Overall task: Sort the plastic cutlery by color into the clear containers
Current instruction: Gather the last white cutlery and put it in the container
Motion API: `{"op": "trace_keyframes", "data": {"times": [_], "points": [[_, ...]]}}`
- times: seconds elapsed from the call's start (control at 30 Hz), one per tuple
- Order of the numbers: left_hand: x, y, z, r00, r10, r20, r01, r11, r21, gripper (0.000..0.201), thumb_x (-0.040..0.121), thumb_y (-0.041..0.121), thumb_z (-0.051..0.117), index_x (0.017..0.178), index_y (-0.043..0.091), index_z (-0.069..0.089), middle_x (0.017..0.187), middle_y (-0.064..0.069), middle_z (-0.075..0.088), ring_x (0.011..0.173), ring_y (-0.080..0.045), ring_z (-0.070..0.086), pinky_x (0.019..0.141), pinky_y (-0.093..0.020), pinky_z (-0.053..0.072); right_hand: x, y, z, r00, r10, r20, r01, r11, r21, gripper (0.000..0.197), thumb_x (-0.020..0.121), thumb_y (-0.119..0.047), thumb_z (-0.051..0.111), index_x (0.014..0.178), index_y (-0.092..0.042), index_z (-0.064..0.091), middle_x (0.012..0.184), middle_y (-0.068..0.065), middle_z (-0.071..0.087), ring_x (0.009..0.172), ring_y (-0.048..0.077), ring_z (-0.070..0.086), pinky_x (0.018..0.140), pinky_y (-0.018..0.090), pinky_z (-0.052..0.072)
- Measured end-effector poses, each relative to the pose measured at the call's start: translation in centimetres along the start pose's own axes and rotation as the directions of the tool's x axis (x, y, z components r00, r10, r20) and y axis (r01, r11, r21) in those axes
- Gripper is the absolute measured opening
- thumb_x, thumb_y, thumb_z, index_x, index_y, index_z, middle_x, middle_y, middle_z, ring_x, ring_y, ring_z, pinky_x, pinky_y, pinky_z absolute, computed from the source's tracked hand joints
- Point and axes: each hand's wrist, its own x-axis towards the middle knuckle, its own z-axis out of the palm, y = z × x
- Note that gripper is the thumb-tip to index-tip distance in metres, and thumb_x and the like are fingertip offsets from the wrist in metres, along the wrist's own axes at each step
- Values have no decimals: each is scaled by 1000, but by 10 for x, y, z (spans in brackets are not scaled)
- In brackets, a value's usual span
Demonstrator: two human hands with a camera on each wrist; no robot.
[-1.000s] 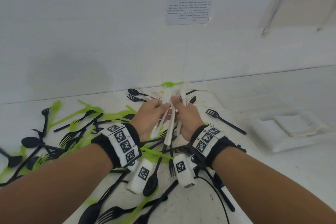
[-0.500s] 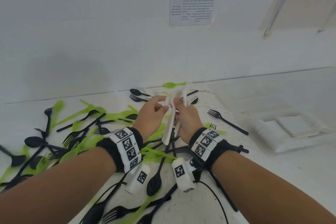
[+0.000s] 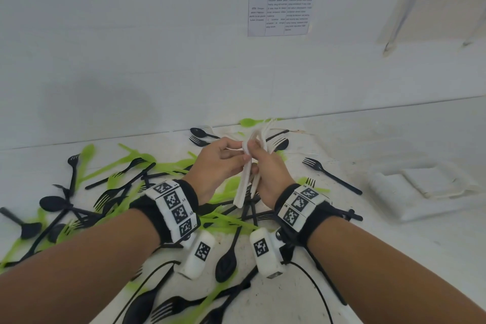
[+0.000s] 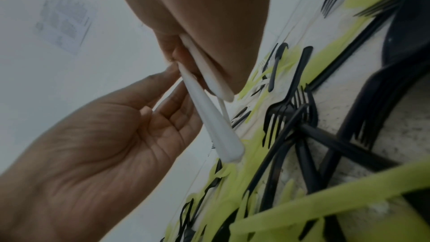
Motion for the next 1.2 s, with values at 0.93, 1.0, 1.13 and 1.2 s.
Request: {"op": "trace_keyframes", "data": {"times": [0.93,1.0,1.13,1.2], "points": [[23,-14,3,979,-51,-196,15,983,-182,31,92,-2,71,115,0,50,117,-37,65,103,-38,73,84,-40,63,-13,-9,-16,915,-279,293,393,780,-487,46,106,-5,43,111,-45,65,93,-26,72,81,-12,63,71,9,46],[23,-13,2,974,-36,-224,-7,982,-190,33,91,-3,72,113,3,48,113,-34,68,100,-37,74,86,-42,62,-11,-8,-17,923,-304,237,383,793,-473,45,105,-6,44,112,-47,64,88,-28,69,74,-12,59,74,12,43],[22,-9,-1,981,-64,-181,17,969,-248,38,91,-2,72,124,-1,52,113,-25,73,104,-34,73,89,-40,61,-10,-7,-11,926,-247,287,357,820,-447,43,104,-4,45,111,-39,69,102,-24,74,100,-6,67,89,16,51],[19,-9,-2,992,-66,-111,36,967,-252,26,95,0,67,121,0,62,112,-20,75,107,-32,72,88,-34,61,-7,-6,-8,940,-227,256,319,851,-418,42,101,-4,46,109,-36,72,112,-13,75,112,6,67,103,32,52]]}}
